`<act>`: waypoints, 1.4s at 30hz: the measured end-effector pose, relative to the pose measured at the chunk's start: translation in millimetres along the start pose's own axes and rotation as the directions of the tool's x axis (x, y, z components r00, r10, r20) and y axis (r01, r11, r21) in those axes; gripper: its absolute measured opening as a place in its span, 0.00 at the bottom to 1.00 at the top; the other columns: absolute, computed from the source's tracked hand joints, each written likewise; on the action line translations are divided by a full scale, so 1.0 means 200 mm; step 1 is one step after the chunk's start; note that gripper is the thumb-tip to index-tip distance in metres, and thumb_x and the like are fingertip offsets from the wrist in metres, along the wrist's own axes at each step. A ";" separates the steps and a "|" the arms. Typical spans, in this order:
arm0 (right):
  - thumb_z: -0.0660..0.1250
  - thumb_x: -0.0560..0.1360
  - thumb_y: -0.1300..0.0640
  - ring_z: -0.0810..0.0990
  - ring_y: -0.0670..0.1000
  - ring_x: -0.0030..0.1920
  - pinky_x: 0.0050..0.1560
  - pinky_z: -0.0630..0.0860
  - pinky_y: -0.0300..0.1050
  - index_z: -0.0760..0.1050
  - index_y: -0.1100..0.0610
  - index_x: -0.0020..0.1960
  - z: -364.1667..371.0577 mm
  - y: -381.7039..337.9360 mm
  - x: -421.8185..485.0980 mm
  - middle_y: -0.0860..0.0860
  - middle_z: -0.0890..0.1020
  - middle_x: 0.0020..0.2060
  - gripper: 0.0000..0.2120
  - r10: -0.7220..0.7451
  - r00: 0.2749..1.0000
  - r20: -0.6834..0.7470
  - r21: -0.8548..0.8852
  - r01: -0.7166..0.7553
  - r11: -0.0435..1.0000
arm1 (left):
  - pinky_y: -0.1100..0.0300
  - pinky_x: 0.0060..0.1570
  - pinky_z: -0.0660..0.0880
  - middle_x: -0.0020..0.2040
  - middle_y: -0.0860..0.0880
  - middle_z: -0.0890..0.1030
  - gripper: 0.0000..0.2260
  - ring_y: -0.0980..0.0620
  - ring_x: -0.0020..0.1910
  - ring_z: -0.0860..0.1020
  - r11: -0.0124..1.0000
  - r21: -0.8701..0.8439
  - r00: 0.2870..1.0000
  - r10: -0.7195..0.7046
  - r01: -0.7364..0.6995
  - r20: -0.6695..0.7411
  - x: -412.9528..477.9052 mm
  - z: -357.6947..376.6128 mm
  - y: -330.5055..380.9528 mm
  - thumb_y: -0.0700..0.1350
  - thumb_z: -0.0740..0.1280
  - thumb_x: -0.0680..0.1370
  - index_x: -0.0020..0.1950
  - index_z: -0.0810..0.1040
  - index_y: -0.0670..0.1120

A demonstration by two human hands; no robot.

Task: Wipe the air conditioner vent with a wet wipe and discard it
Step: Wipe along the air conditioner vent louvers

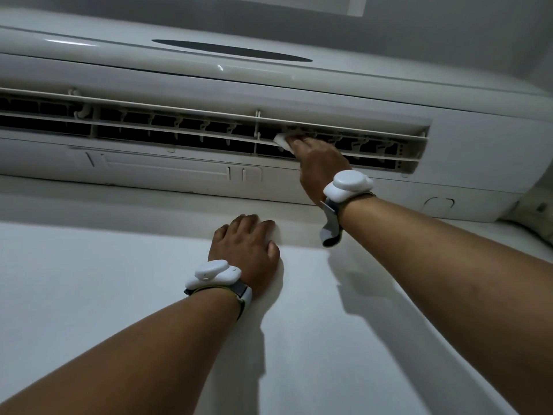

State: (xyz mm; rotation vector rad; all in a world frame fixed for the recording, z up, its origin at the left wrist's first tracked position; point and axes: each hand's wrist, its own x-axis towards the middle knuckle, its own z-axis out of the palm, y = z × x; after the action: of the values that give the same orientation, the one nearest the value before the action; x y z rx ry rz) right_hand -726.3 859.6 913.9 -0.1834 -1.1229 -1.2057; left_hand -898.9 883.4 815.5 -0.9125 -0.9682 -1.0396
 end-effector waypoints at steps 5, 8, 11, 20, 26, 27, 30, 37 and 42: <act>0.55 0.75 0.68 0.76 0.61 0.57 0.59 0.71 0.54 0.69 0.55 0.69 -0.02 0.21 -0.11 0.58 0.79 0.59 0.24 0.022 0.999 -0.037 -0.027 -0.023 0.999 | 0.54 0.64 0.59 0.67 0.52 0.70 0.18 0.52 0.68 0.65 1.000 0.012 1.000 -0.013 0.013 0.011 0.00 0.00 0.00 0.52 0.56 0.76 0.65 0.69 0.57; 0.57 0.74 0.69 0.77 0.63 0.54 0.56 0.72 0.55 0.70 0.55 0.68 -0.03 0.31 -0.16 0.59 0.80 0.57 0.24 0.033 0.997 -0.073 -0.034 -0.035 0.999 | 0.55 0.65 0.58 0.68 0.52 0.69 0.18 0.52 0.69 0.64 1.000 0.019 1.000 -0.022 0.022 0.014 0.01 0.00 -0.01 0.52 0.56 0.76 0.67 0.69 0.57; 0.57 0.74 0.68 0.76 0.62 0.53 0.55 0.72 0.56 0.70 0.56 0.68 -0.05 0.41 -0.22 0.60 0.79 0.55 0.23 0.078 0.993 -0.084 -0.150 -0.090 0.985 | 0.55 0.65 0.58 0.69 0.52 0.69 0.18 0.52 0.69 0.64 1.000 0.017 1.000 -0.019 0.019 0.025 0.00 -0.01 -0.01 0.52 0.56 0.77 0.68 0.68 0.57; 0.53 0.76 0.65 0.72 0.61 0.58 0.61 0.65 0.52 0.70 0.58 0.66 0.01 0.27 -0.19 0.59 0.76 0.57 0.19 0.218 0.962 -0.162 -0.117 -0.238 0.964 | 0.54 0.65 0.58 0.69 0.52 0.69 0.19 0.51 0.69 0.64 1.000 0.017 0.999 -0.022 0.022 0.023 0.01 -0.01 -0.01 0.52 0.56 0.77 0.68 0.68 0.56; 0.54 0.74 0.67 0.73 0.60 0.59 0.60 0.67 0.53 0.65 0.55 0.71 0.01 0.15 -0.08 0.57 0.76 0.61 0.26 0.041 0.998 -0.041 -0.058 -0.043 0.997 | 0.54 0.66 0.58 0.70 0.52 0.69 0.19 0.51 0.69 0.64 1.000 0.015 1.000 -0.023 0.022 0.015 0.01 -0.01 -0.01 0.53 0.56 0.77 0.68 0.68 0.57; 0.54 0.73 0.68 0.73 0.61 0.59 0.60 0.67 0.53 0.65 0.55 0.71 0.00 0.18 -0.09 0.57 0.76 0.61 0.27 0.023 0.999 -0.032 -0.068 -0.025 0.997 | 0.54 0.66 0.58 0.70 0.52 0.68 0.19 0.51 0.70 0.64 1.000 0.017 1.000 -0.024 0.024 0.016 0.01 0.00 -0.01 0.53 0.55 0.77 0.69 0.68 0.57; 0.55 0.73 0.68 0.74 0.61 0.59 0.60 0.69 0.54 0.65 0.55 0.71 -0.01 0.30 -0.15 0.57 0.76 0.61 0.27 0.025 0.999 -0.042 -0.105 -0.029 0.994 | 0.54 0.68 0.57 0.72 0.51 0.67 0.20 0.51 0.71 0.63 1.000 0.017 0.999 -0.026 0.025 0.035 0.01 -0.01 -0.01 0.53 0.55 0.78 0.70 0.66 0.58; 0.57 0.73 0.69 0.75 0.63 0.56 0.56 0.71 0.55 0.68 0.54 0.69 -0.09 0.58 -0.26 0.60 0.78 0.57 0.26 0.099 0.993 -0.064 -0.163 -0.109 0.981 | 0.53 0.69 0.57 0.73 0.51 0.67 0.20 0.50 0.71 0.63 0.999 0.017 0.998 -0.030 0.029 0.055 0.01 -0.01 -0.01 0.53 0.55 0.79 0.71 0.65 0.57; 0.57 0.72 0.70 0.75 0.64 0.53 0.55 0.71 0.56 0.68 0.55 0.69 -0.12 0.65 -0.30 0.61 0.79 0.54 0.27 0.115 0.992 -0.049 -0.222 -0.123 0.967 | 0.53 0.67 0.58 0.72 0.51 0.68 0.20 0.51 0.70 0.64 0.999 0.025 0.999 -0.024 0.024 0.034 0.01 -0.01 -0.02 0.53 0.55 0.78 0.70 0.67 0.56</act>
State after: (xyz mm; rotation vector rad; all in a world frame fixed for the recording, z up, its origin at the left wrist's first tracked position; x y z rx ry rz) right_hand -603.8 936.1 911.5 -0.3956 -0.9289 -1.2221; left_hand -902.1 879.4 816.5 -0.9029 -1.0201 -1.0333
